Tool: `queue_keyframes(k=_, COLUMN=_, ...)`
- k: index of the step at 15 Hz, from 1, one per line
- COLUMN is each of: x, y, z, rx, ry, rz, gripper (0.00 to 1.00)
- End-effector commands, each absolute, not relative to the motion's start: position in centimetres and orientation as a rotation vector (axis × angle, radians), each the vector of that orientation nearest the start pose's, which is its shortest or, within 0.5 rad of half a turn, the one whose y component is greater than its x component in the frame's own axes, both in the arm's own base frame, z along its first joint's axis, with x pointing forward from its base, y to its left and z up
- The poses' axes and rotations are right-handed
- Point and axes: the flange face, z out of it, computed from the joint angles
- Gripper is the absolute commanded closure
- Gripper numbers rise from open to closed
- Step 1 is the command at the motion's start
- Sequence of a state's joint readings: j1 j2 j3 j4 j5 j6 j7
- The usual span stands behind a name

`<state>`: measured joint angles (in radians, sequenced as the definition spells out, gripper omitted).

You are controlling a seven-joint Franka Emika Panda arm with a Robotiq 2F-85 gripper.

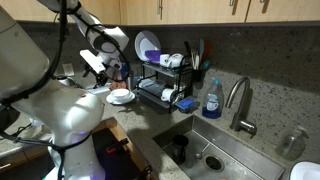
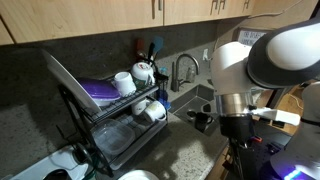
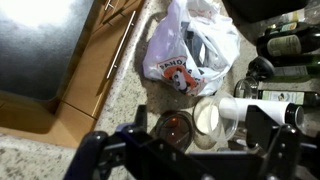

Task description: Move the plastic bag to the right then remove the plastic container from the plastic bag.

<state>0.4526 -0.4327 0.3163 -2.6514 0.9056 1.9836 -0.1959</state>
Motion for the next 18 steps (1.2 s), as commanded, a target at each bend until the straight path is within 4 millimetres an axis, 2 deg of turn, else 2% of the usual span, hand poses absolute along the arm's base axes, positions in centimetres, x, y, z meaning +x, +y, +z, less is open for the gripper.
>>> queue_keyframes(k=1, x=22.1, y=31.7, z=34.4, rx=-2.366, ry=-0.666, rz=0.536, gripper=0.0)
queue_keyframes(k=6, x=19.4, y=35.2, z=30.6, rx=-2.247, ry=-0.833, rz=0.514, gripper=0.0)
queue_keyframes(k=8, x=18.7, y=36.0, z=29.3, rx=-2.23, ry=-0.89, rz=0.525, gripper=0.0)
queue_keyframes(k=9, x=18.8, y=34.9, z=30.2, rx=-2.259, ry=-0.86, rz=0.533, gripper=0.0)
queue_keyframes(k=11, x=18.4, y=35.4, z=29.3, rx=-2.25, ry=-0.885, rz=0.55, gripper=0.0)
queue_keyframes(k=15, x=18.5, y=35.6, z=29.1, rx=-2.241, ry=-0.894, rz=0.552, gripper=0.0)
queue_keyframes(k=18, x=17.6, y=36.9, z=28.1, rx=-2.231, ry=-0.933, rz=0.567, gripper=0.0)
